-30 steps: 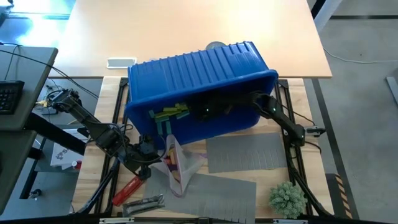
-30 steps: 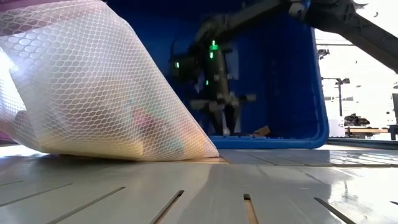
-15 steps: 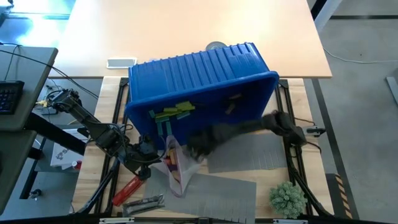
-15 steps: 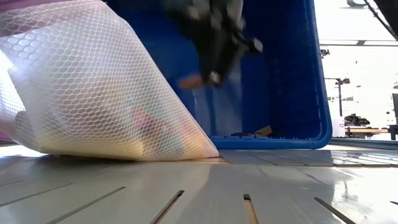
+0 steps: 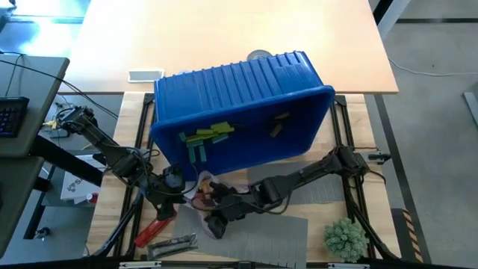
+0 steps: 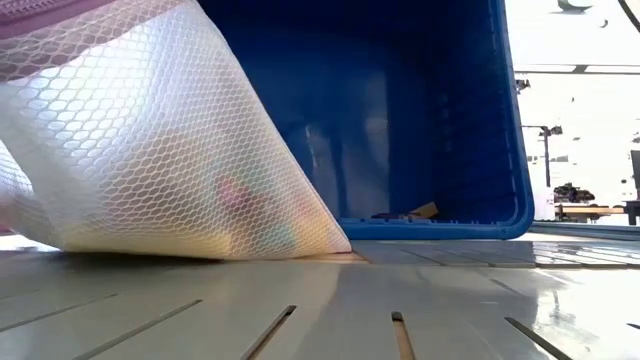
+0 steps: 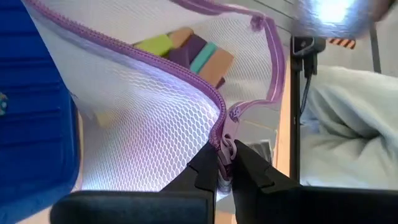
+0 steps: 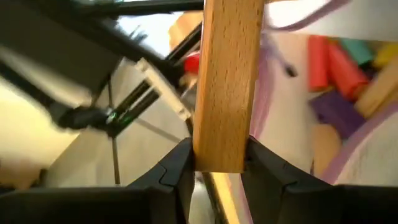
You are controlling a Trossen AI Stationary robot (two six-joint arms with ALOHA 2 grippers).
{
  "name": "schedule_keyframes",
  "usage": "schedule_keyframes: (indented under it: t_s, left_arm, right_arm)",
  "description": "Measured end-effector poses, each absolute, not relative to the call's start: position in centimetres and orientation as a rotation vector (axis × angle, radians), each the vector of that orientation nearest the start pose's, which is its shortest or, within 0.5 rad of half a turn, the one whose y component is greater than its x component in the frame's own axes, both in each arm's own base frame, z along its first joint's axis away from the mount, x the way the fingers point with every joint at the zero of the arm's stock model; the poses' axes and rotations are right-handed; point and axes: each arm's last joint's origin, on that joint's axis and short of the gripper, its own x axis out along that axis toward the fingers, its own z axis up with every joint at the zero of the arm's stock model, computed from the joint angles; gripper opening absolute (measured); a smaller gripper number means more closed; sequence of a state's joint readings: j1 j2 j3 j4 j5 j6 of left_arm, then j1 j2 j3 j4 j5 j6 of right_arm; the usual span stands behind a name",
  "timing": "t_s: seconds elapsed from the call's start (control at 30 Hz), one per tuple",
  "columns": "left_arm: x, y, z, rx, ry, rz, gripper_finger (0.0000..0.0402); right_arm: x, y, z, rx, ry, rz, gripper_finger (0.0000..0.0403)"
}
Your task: Sort blocks
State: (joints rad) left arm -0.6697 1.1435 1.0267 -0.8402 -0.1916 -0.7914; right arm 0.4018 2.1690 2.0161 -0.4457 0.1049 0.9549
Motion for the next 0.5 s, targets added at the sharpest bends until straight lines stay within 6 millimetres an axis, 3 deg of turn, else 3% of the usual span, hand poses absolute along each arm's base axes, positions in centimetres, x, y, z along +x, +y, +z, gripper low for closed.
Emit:
schedule_keyframes:
  t_s: [0.2,0.5]
  left_arm:
    - [16.8,-13.3,29.7,-0.327,1.015,-0.132,0.0001]
    - [16.2,-13.1,29.9,-0.286,1.004,-0.118,0.0001]
  right_arm:
    - [47.0,18.2,26.0,0.769,0.702,-0.188,0.01]
    - [47.0,16.7,26.2,0.703,0.75,-0.167,0.015]
